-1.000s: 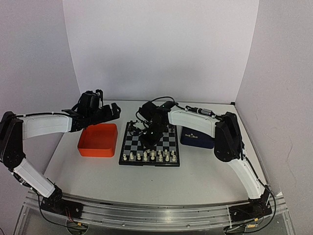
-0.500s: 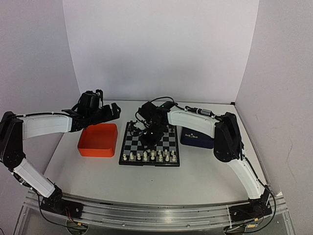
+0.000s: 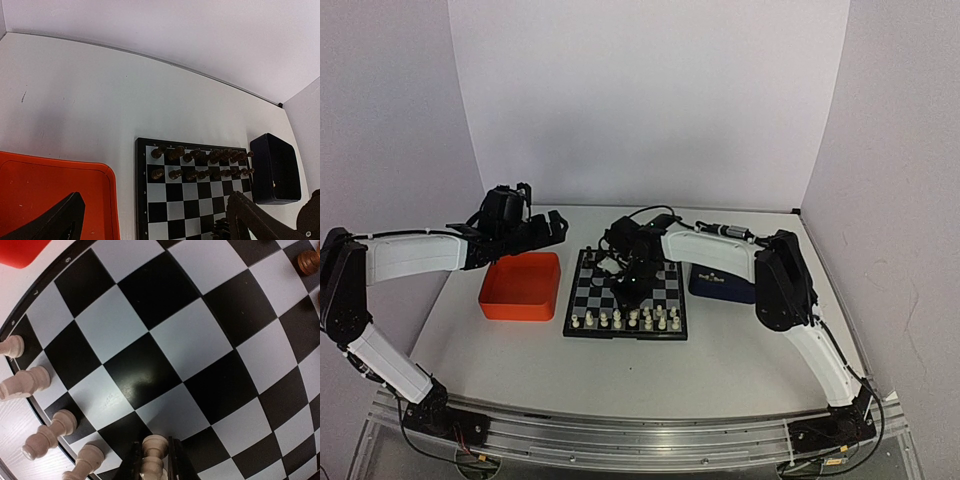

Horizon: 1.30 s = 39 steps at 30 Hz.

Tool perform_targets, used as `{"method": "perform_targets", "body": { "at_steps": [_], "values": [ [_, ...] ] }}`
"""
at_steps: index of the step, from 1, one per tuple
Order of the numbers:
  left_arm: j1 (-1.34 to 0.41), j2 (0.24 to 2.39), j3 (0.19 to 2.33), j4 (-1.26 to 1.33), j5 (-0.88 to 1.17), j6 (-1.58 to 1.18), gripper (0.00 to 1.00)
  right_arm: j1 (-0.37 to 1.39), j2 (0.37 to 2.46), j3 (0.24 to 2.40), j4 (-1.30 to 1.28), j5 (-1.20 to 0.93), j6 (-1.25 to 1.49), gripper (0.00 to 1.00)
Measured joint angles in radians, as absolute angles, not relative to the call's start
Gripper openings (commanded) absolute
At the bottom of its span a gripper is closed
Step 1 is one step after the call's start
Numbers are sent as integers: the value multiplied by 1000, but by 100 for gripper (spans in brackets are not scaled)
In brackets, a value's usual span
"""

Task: Set up the chess pieces on the board
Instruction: Place the chess piece on the chessboard.

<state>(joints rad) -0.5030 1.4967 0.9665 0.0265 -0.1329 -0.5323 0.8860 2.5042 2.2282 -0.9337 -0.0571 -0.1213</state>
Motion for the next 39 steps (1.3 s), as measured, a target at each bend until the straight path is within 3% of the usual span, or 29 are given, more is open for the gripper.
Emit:
{"method": "perform_targets", "body": {
  "at_steps": [9, 20, 32, 35, 39],
  "values": [
    [-503, 1497, 966, 27, -132, -533, 100, 881, 2503, 2228, -929, -123, -112, 9],
    [-503, 1497, 966, 27, -133, -533, 100, 882, 2503, 2229, -929, -155, -104, 27],
    [-503, 1497, 966, 27, -132, -533, 100, 882, 2503, 2267, -936, -124, -103, 36],
    [-503, 1497, 966, 27, -132, -533, 100, 877, 2499, 2291, -936, -108, -101, 43],
    [-503, 1498, 969, 27, -133, -532, 100, 860, 2471, 2300, -936, -86, -76, 62]
  ]
}}
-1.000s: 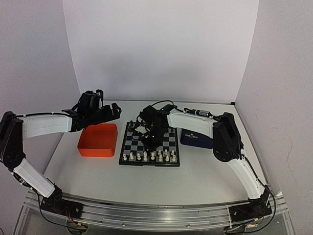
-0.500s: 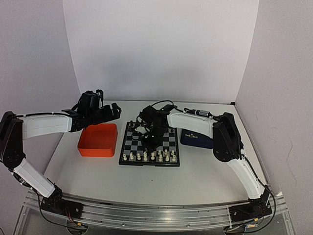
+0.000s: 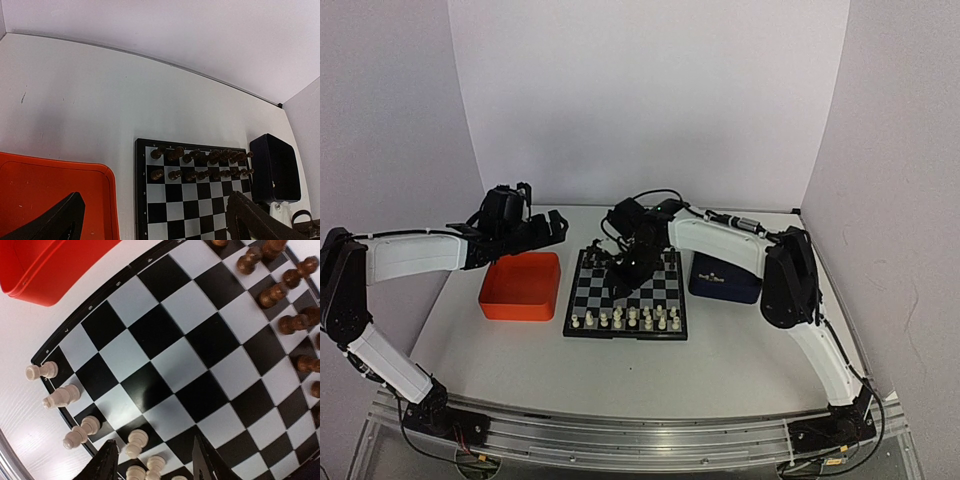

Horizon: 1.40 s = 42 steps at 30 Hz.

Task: Set up the chess pieces on the board
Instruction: Place the chess piece on the chessboard, then pick up the chess piece from the storage box.

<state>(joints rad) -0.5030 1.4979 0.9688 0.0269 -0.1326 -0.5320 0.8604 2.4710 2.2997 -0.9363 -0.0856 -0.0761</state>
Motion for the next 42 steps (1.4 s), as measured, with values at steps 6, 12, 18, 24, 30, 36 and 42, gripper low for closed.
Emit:
{"method": "perform_targets", "body": {
  "at_steps": [6, 12, 18, 24, 30, 36, 42],
  "values": [
    [-503, 1524, 1018, 34, -145, -521, 100, 725, 2343, 2250, -921, -43, 14, 89],
    [-503, 1610, 1133, 64, -179, -484, 100, 477, 2206, 2112, -878, -11, 47, 92],
    [-492, 1757, 1330, 64, -226, -465, 100, 324, 2198, 2020, -881, -35, 59, 89],
    [-473, 1791, 1415, 62, -254, -462, 100, 294, 2199, 1964, -890, -110, 64, 81],
    [-469, 1815, 1420, 89, -329, -450, 100, 304, 2214, 1960, -913, -200, 92, 67],
    [-466, 1912, 1464, 97, -398, -449, 100, 318, 2265, 1963, -966, -191, 110, 53],
    [-456, 1992, 1543, 74, -409, -442, 100, 340, 2382, 2031, -998, -176, 103, 46]
  ]
}}
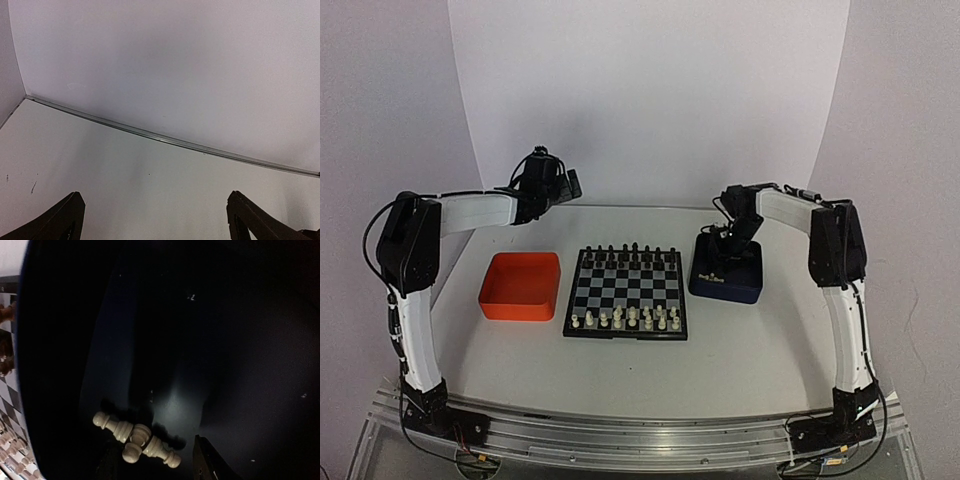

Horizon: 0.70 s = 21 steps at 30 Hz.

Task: Set up the chess pieces on the board
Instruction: Pick up the chess piece from the storage box.

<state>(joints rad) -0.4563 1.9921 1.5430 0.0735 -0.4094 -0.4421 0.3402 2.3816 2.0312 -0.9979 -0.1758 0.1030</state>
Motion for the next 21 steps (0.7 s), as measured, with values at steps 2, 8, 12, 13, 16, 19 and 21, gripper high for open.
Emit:
{"method": "perform_targets", "body": {
  "at_steps": [2, 8, 12, 13, 16, 19, 21],
  "values": [
    [-454, 1996, 1556, 64, -412, -441, 100, 350, 2402, 2040, -1007, -173, 95, 44],
    [-449, 1996, 1558, 50, -413, -444, 100, 387, 2412, 2061, -1022, -155, 78, 18],
    [-448, 1994, 1549, 51, -412, -448, 100, 407, 2412, 2061, -1032, -124, 80, 5],
    [-448, 1991, 1541, 52, -411, -451, 100, 411, 2412, 2060, -1034, -116, 81, 2],
    [-448, 1973, 1506, 50, -404, -457, 100, 420, 2407, 2059, -1037, -80, 82, 0],
    [-448, 1943, 1461, 52, -393, -470, 100, 426, 2403, 2058, -1040, -40, 88, 0],
    [-448, 1921, 1437, 54, -386, -475, 100, 427, 2393, 2058, -1042, -11, 95, 0]
  ]
}}
